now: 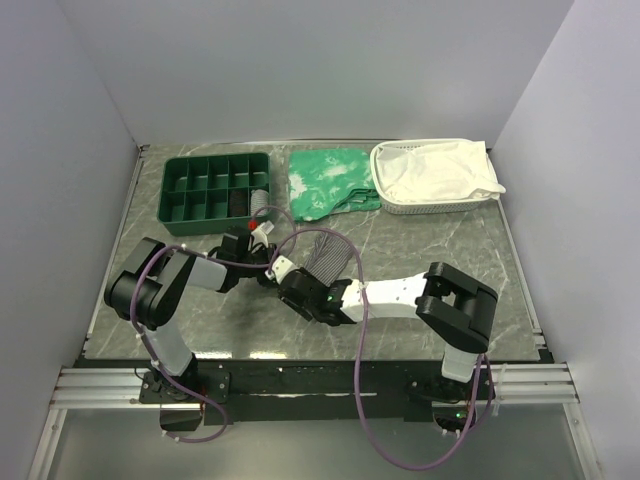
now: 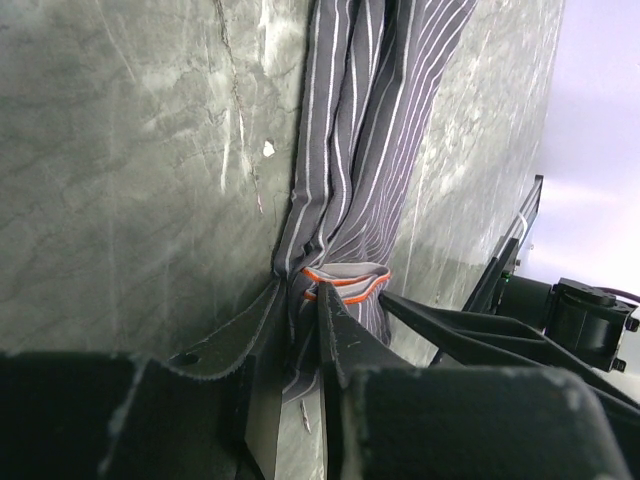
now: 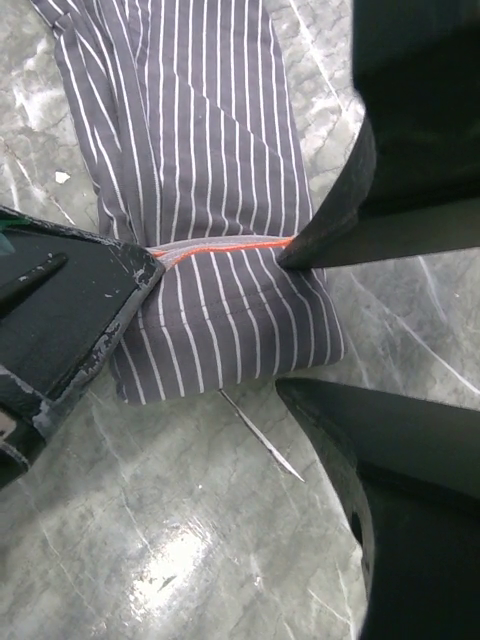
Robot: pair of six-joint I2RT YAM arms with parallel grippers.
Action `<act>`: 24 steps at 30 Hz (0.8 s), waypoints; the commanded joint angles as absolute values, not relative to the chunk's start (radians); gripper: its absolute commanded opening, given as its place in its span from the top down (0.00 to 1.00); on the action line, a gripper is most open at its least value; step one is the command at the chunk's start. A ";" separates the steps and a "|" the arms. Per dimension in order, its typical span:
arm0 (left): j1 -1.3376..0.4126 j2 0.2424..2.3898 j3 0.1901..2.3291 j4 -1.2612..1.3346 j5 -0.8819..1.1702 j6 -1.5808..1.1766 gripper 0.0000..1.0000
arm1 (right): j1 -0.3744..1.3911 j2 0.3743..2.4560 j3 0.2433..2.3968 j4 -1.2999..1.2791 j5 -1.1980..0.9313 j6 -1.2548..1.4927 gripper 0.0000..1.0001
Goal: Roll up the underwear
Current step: Roll the underwear to the center of the board.
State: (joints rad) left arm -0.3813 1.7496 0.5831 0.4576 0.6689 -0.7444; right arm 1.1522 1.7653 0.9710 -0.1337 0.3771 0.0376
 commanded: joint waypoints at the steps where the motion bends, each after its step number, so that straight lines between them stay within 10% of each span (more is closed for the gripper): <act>1: -0.393 1.773 0.561 0.298 0.618 -0.673 0.79 | 1.155 1.795 0.943 -0.114 0.357 0.067 0.56; 11: -0.384 1.704 0.572 0.244 0.560 -0.690 0.74 | 1.149 1.755 0.908 -0.112 0.249 0.090 0.79; 24: -0.267 1.456 0.594 0.057 0.328 -0.732 0.30 | 1.043 1.709 0.893 -0.022 -0.178 0.182 0.78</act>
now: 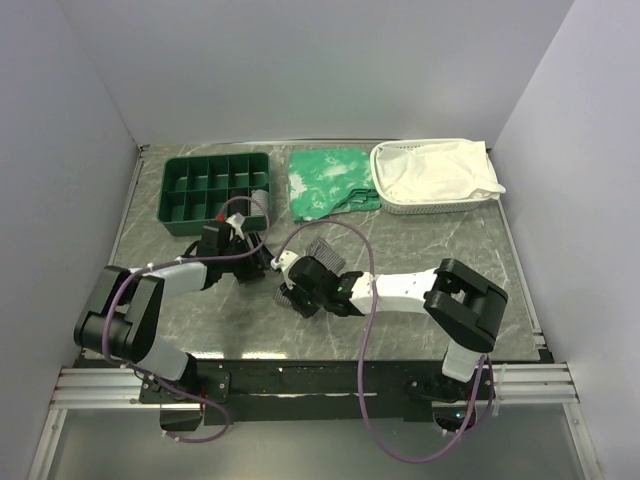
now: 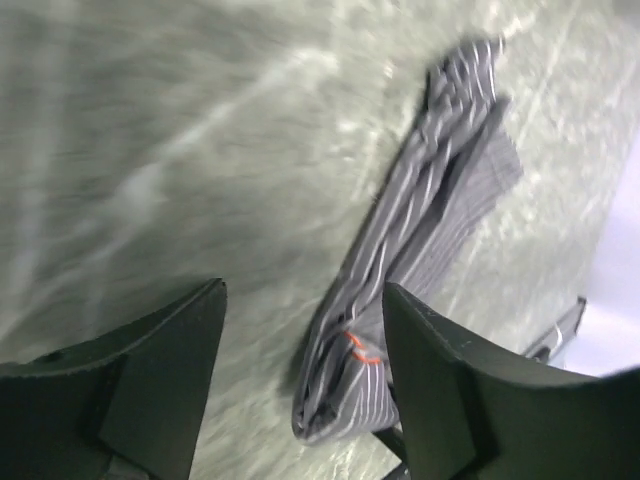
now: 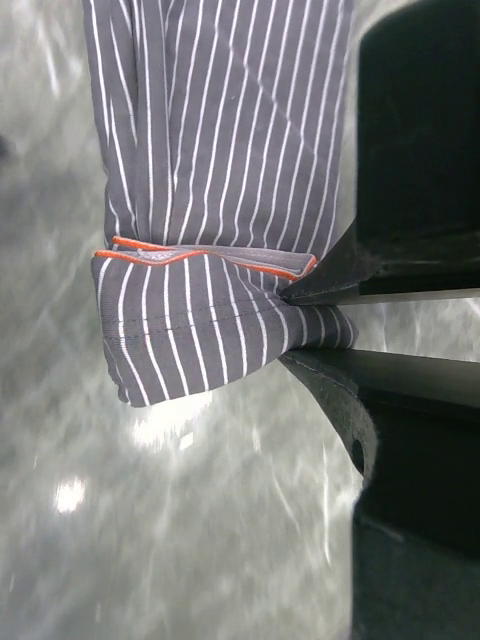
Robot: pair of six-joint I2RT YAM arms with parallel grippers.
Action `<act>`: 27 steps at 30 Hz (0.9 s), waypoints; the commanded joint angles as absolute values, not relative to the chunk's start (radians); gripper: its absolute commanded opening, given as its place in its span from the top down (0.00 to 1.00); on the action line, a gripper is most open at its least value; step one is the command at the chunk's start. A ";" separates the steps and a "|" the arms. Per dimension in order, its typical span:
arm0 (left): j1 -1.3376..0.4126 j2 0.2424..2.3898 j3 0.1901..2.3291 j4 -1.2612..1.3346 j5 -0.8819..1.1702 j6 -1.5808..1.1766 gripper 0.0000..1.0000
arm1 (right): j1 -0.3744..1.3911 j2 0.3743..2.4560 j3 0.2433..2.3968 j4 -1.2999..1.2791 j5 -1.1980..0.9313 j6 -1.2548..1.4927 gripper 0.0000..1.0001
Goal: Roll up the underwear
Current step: Roll the underwear to the center of the board.
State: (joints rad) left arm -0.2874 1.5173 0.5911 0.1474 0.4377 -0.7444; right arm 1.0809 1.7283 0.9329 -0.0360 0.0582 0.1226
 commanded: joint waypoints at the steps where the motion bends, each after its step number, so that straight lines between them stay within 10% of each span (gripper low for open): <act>1: -0.264 1.447 0.586 0.054 0.318 -0.732 0.29 | 1.031 1.709 0.890 -0.015 -0.210 0.201 0.78; 13: -0.262 1.249 0.428 0.167 0.354 -0.745 0.28 | 0.858 1.767 0.868 0.100 -0.627 0.305 0.81; 27: -0.278 1.212 0.377 0.255 0.439 -0.736 0.28 | 0.816 1.752 0.730 0.339 -0.629 0.580 1.00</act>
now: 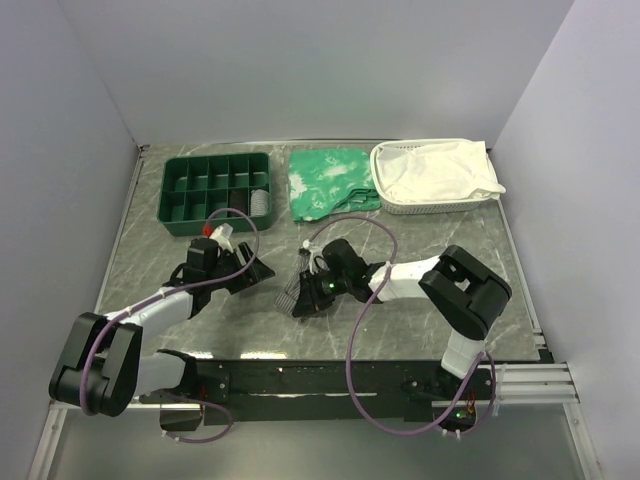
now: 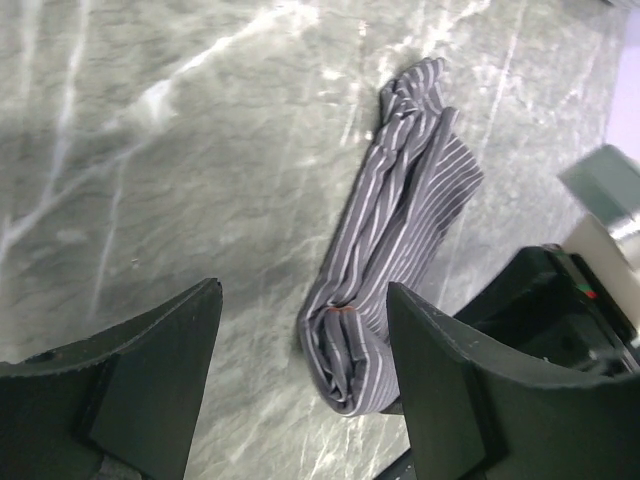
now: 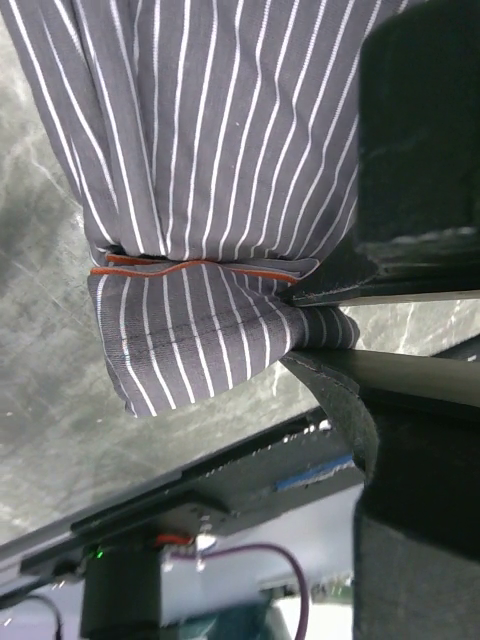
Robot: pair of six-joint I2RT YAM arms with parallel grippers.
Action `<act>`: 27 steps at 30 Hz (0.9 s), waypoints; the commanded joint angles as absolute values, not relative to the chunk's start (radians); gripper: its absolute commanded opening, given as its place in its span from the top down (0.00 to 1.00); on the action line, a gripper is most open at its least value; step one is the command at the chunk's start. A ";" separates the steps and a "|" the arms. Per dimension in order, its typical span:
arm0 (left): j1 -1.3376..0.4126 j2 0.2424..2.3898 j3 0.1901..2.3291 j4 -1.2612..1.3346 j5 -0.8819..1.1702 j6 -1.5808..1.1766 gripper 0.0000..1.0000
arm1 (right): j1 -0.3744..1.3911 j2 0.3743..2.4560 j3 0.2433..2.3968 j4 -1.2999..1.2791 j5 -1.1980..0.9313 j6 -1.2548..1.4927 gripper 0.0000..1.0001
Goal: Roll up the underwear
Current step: Roll the underwear to the center of the board.
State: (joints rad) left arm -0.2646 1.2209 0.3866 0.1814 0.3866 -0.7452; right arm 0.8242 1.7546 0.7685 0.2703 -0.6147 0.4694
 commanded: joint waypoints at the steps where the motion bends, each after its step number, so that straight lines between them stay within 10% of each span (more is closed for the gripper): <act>1: -0.284 1.200 0.376 0.267 0.442 -0.733 0.27 | 0.812 1.756 0.726 0.362 -0.630 0.595 1.00; 27: -0.388 1.143 0.301 0.331 0.419 -0.732 0.30 | 0.715 1.873 0.703 0.471 -0.805 0.729 1.00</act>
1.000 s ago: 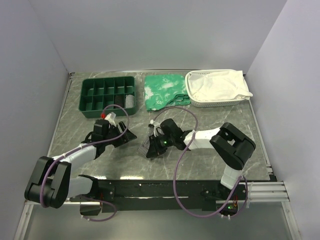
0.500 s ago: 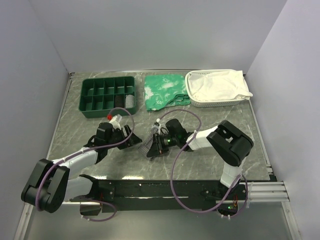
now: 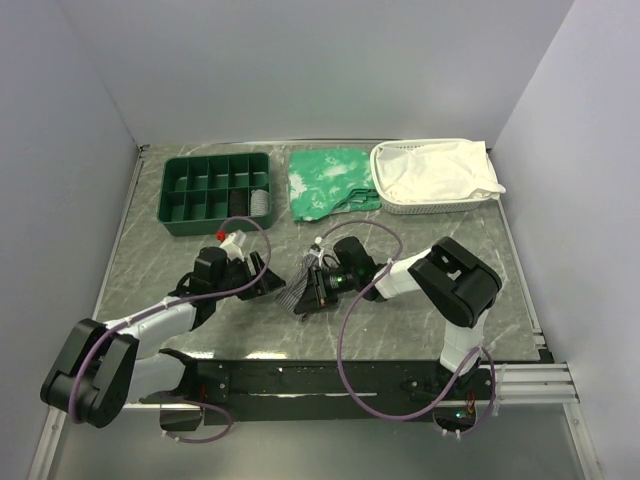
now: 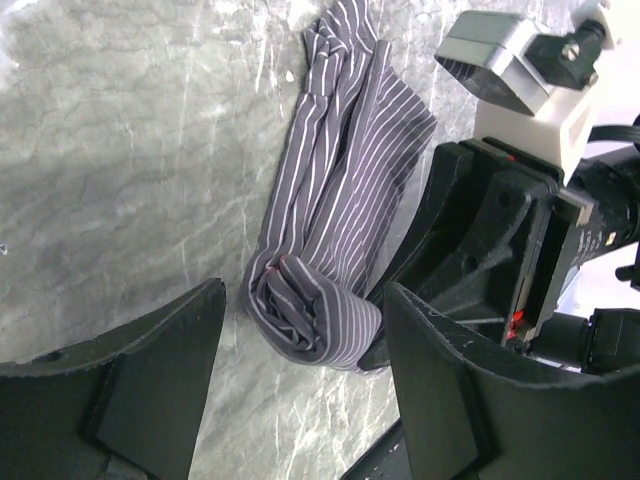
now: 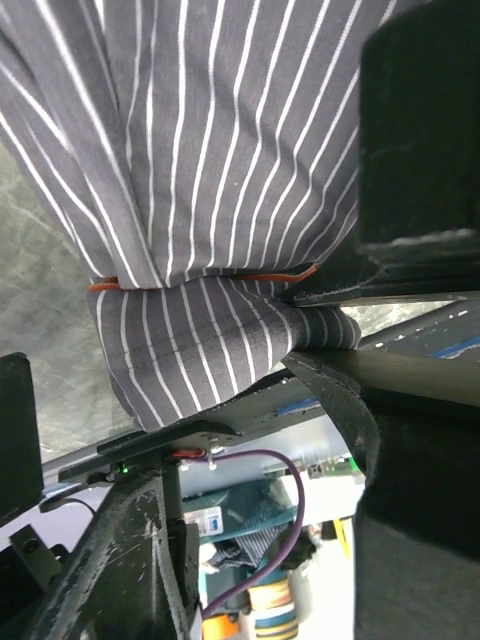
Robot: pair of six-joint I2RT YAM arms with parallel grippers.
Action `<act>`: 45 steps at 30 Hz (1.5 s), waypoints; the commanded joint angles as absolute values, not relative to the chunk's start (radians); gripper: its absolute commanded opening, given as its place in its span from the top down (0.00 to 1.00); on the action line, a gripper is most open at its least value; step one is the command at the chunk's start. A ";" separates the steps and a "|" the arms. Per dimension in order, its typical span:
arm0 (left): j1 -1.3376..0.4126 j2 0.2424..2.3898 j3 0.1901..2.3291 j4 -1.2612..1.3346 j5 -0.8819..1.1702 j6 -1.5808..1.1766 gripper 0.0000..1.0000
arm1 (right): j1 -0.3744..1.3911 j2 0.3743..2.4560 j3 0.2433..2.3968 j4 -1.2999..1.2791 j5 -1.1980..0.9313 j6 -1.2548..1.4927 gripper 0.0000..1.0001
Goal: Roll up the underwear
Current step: Roll the underwear to the center of the board.
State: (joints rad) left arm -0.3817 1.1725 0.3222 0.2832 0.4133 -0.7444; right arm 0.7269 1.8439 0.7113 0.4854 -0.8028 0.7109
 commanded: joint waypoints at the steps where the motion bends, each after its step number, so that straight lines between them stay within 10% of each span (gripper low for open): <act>1: -0.390 1.146 0.292 0.348 0.420 -0.735 0.30 | 0.713 1.873 0.703 0.468 -0.801 0.730 1.00; 19: -0.426 1.370 0.264 0.521 0.456 -0.756 0.48 | 0.693 1.893 0.721 0.391 -0.762 0.741 1.00; 32: -0.492 1.466 0.314 0.416 0.328 -0.753 0.60 | 0.703 1.726 0.750 0.250 -0.644 0.655 0.58; 45: -0.532 1.513 0.390 0.347 0.310 -0.730 0.62 | 0.874 1.465 0.825 -0.112 -0.074 0.453 0.50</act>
State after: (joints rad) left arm -0.5133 1.4837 0.3756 0.4839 0.3737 -0.7784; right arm 0.8139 1.5352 0.7822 0.0196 -0.3210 0.5354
